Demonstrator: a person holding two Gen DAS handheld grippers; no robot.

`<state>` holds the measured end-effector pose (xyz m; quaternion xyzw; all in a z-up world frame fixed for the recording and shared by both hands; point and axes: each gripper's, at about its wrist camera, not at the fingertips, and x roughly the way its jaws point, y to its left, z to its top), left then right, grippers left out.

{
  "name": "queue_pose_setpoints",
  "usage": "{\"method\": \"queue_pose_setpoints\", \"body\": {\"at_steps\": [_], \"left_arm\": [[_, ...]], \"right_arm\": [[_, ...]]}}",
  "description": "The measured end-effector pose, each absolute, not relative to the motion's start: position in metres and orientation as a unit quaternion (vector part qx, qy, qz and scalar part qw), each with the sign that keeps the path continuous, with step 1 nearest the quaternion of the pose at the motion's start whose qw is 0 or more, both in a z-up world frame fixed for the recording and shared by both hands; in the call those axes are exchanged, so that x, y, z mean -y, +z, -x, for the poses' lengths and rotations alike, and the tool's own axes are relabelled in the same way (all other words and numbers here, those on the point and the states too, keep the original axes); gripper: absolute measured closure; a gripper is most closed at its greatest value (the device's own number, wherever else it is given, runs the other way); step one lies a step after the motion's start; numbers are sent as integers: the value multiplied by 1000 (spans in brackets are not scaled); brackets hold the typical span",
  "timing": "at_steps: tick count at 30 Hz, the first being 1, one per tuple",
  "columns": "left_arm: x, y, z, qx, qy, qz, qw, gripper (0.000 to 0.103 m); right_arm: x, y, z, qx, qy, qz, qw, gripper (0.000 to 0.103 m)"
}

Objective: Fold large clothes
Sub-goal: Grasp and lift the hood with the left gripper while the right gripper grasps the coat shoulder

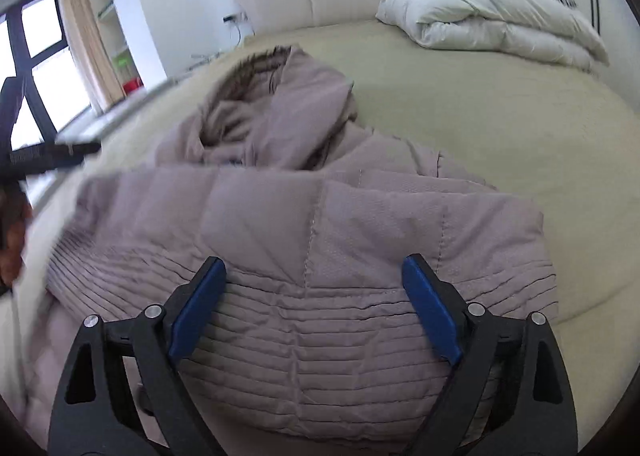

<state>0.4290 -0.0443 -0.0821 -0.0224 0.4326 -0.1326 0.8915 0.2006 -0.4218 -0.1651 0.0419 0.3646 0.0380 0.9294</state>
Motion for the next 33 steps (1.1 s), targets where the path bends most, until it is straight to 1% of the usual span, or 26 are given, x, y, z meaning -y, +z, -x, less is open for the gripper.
{"method": "queue_pose_setpoints", "body": {"at_steps": [2, 6, 10, 13, 14, 15, 17, 18, 19, 20, 21, 22, 28, 31, 33], "left_arm": [[54, -84, -455, -443, -125, 33, 887, 12], [83, -93, -503, -463, -112, 42, 878, 12], [122, -109, -541, -470, -108, 2, 876, 11], [131, -124, -566, -479, -78, -17, 874, 12], [130, -126, -572, -479, -72, -7, 875, 18], [125, -128, -578, -481, -70, 11, 874, 37], [118, -132, -586, -497, -83, 45, 862, 59], [118, -132, -585, -498, -92, 45, 861, 75], [121, -129, -580, -491, -96, 31, 865, 81], [123, -125, -573, -482, -100, 20, 870, 88], [121, -120, -565, -471, -106, 25, 875, 91], [117, -113, -556, -459, -115, 36, 880, 92], [102, -70, -466, -365, -143, 12, 920, 93], [93, -64, -417, -320, -152, -3, 935, 93], [87, -67, -391, -298, -156, -6, 942, 93]], "right_arm": [[413, -169, -202, -360, 31, -13, 932, 5], [416, -174, -197, -344, 35, -25, 938, 4], [414, -175, -197, -337, 38, -32, 940, 4], [416, -174, -183, -329, 40, -38, 943, 4], [416, -174, -183, -327, 41, -40, 943, 4], [415, -175, -188, -325, 42, -42, 944, 4], [416, -176, -187, -323, 44, -45, 944, 4], [416, -176, -187, -322, 45, -47, 945, 4], [417, -176, -187, -321, 46, -49, 945, 4], [417, -176, -188, -321, 46, -50, 945, 4], [417, -176, -188, -321, 47, -50, 945, 4], [417, -176, -188, -321, 47, -50, 944, 4], [424, -170, -182, -309, 61, -72, 946, 5], [432, -148, -172, -291, 87, -122, 945, 5], [435, -123, -167, -261, 87, -147, 950, 5]]}}
